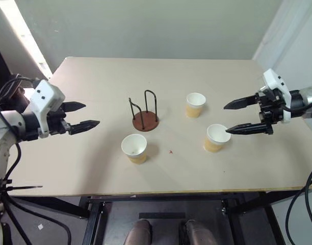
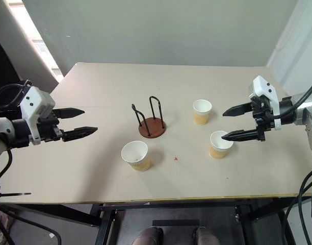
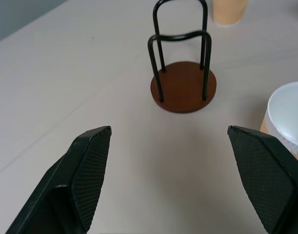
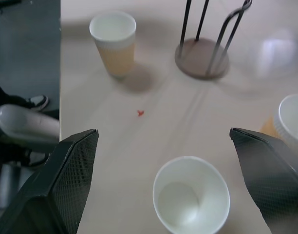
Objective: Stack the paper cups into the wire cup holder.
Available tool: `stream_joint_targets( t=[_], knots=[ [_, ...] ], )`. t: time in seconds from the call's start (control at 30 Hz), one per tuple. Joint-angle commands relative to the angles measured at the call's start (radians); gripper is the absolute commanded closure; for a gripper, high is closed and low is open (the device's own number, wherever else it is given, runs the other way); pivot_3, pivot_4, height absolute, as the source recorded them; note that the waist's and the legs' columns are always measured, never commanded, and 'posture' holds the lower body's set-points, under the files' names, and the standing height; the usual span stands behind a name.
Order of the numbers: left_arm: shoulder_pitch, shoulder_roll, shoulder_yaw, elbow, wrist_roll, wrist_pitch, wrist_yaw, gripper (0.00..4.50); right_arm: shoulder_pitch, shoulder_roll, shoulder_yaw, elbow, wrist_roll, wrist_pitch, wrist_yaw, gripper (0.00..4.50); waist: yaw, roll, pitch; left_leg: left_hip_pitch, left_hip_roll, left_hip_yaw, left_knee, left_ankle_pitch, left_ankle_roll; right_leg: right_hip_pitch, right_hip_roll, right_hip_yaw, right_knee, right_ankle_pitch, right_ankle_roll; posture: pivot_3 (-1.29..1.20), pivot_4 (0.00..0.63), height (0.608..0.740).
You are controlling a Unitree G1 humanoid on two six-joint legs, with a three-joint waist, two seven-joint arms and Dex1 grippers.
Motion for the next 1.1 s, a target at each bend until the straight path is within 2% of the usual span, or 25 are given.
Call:
stream_joint_targets(
  t=[0.03,0.23,0.33,0.5,0.7,0.9,1.1],
  knots=[
    [-0.034,0.023,0.007,0.007,0.008,-0.021,-0.021,0.41,0.015,-0.014,-0.054,-0.048,0.037,0.014,-0.023,0.00,0.000,0.000,0.000,0.000,0.000,0.000,0.000,0.000,0.000,0.000,0.000,0.000,0.000,0.000,0.000,0.00,0.150,0.740],
    [-0.050,0.002,-0.010,0.051,0.035,-0.042,-0.019,0.41,0.022,-0.020,-0.049,-0.051,0.039,0.014,-0.039,0.00,0.000,0.000,0.000,0.000,0.000,0.000,0.000,0.000,0.000,0.000,0.000,0.000,0.000,0.000,0.000,0.00,0.150,0.740],
    [-0.099,-0.062,-0.061,0.087,0.068,-0.061,0.025,0.41,0.016,-0.020,-0.049,-0.061,0.048,0.020,-0.044,0.00,0.004,0.000,0.000,0.000,0.000,0.000,0.001,0.000,0.000,0.001,0.000,0.000,0.000,0.000,0.000,0.00,0.150,0.740],
    [-0.277,-0.226,-0.163,0.213,0.149,-0.048,0.154,0.41,0.018,-0.020,-0.081,-0.184,0.118,0.082,-0.073,0.00,0.015,0.000,0.000,0.000,0.000,0.000,0.005,0.001,0.002,0.003,0.000,0.000,-0.001,0.001,0.000,0.00,0.150,0.740],
    [-0.432,-0.380,-0.280,0.488,0.284,-0.185,0.204,0.41,0.042,-0.035,-0.129,-0.330,0.193,0.165,-0.151,0.00,0.014,0.000,0.000,-0.001,-0.001,0.000,0.009,0.000,0.004,0.006,0.000,0.000,-0.005,0.005,0.006,0.00,0.150,0.740],
    [-0.515,-0.448,-0.310,0.680,0.332,-0.252,0.180,0.41,0.101,-0.078,-0.183,-0.391,0.230,0.204,-0.208,0.00,0.015,0.000,0.000,-0.002,-0.002,0.000,0.012,-0.001,0.005,0.008,0.000,0.001,-0.008,0.007,0.010,0.00,0.150,0.740],
    [-0.567,-0.515,-0.318,0.790,0.364,-0.315,0.194,0.41,0.145,-0.103,-0.215,-0.431,0.266,0.222,-0.253,0.00,0.018,0.000,0.000,-0.002,-0.005,0.000,0.012,0.000,0.006,0.010,0.000,0.002,-0.008,0.006,0.016,0.00,0.150,0.740]
  ],
)
